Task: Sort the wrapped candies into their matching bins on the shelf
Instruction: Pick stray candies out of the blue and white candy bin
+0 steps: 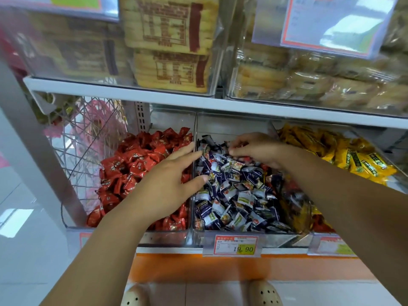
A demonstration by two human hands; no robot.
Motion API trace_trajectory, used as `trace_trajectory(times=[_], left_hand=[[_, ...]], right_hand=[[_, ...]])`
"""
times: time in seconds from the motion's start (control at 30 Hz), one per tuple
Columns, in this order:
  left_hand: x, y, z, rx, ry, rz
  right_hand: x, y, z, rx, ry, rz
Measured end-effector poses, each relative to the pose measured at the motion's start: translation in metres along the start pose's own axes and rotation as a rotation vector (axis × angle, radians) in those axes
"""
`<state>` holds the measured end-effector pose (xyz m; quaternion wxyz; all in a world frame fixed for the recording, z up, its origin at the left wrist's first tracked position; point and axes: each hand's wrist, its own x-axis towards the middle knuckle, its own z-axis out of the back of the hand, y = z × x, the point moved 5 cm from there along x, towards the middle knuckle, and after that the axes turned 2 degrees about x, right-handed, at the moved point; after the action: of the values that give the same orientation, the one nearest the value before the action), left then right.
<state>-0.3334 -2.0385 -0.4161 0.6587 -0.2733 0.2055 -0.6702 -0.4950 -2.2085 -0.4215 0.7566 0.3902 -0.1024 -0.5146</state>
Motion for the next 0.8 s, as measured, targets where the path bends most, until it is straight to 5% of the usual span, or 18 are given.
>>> trace_trajectory(times=[0.13, 0.3, 0.5, 0.67, 0.8], left_hand=[[0.000, -0.004, -0.001, 0.006, -0.037, -0.002], [-0.001, -0.007, -0.004, 0.010, -0.042, 0.009], [0.002, -0.001, -0.003, -0.001, -0.016, 0.007], [0.003, 0.001, -0.003, -0.017, -0.013, 0.005], [0.001, 0.001, -0.003, -0.014, -0.013, 0.006]], right_hand=[[-0.016, -0.010, 0.016, 0.108, -0.015, -0.025], [-0.014, 0.007, 0.021, -0.259, -0.146, 0.055], [0.004, -0.001, -0.010, -0.554, 0.110, -0.010], [0.002, -0.005, -0.007, -0.501, -0.031, 0.041], [-0.010, -0.005, 0.016, -0.117, -0.127, -0.016]])
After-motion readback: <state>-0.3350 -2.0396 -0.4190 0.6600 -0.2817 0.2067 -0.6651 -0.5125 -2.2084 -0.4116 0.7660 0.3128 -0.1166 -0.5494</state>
